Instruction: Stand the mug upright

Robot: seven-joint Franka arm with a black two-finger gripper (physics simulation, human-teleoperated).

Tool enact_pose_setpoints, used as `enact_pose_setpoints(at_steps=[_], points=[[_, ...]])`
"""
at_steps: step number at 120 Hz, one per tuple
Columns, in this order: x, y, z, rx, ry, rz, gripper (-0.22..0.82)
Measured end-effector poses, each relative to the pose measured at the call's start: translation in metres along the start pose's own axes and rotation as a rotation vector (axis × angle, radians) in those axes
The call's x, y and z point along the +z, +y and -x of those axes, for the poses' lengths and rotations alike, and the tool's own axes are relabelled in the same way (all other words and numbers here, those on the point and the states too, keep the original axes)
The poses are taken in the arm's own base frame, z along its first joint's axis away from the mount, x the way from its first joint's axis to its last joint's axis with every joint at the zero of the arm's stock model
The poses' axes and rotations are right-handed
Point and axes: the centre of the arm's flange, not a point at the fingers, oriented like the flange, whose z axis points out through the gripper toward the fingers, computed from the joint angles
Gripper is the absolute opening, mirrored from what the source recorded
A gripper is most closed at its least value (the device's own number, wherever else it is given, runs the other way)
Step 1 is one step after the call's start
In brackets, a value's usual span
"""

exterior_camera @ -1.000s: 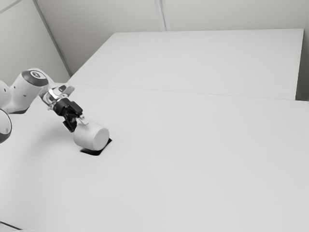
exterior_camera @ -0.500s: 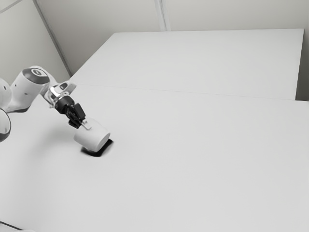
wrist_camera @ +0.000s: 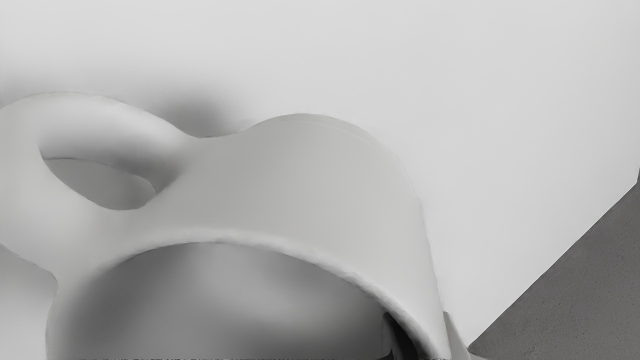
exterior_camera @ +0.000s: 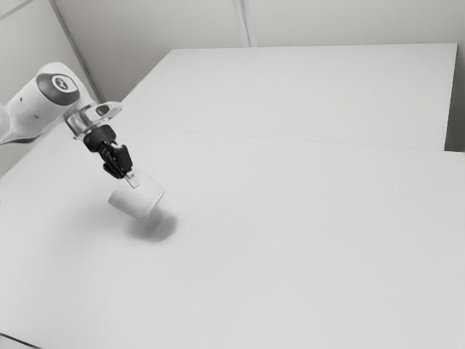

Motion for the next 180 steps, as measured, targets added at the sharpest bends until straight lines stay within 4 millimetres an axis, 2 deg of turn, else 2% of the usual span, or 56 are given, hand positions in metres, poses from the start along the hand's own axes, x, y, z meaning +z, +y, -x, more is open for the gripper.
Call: enact_pose_setpoints(at_steps=[13,29,48,79,95,119,132,158,180], points=[[0.005,0.029,0.013,0.023,0.022,-0.159,-0.18],[0.025,0.053,0.025,0.072,0.042,-0.355,-0.18],[0.046,0.079,0.012,0.168,0.012,-0.589,-0.18],[0.1,0.121,-0.007,0.254,-0.078,-0.808,-0.18],[0.119,0.128,-0.009,0.235,-0.1,-0.87,-0.18],[0.142,0.115,-0.017,0.152,-0.139,-0.89,-0.18],[0.15,0.114,-0.023,0.115,-0.149,-0.893,-0.18],[0.169,0.141,-0.033,0.108,-0.144,-0.905,-0.18],[0.189,0.16,-0.051,0.117,-0.136,-0.901,-0.18]])
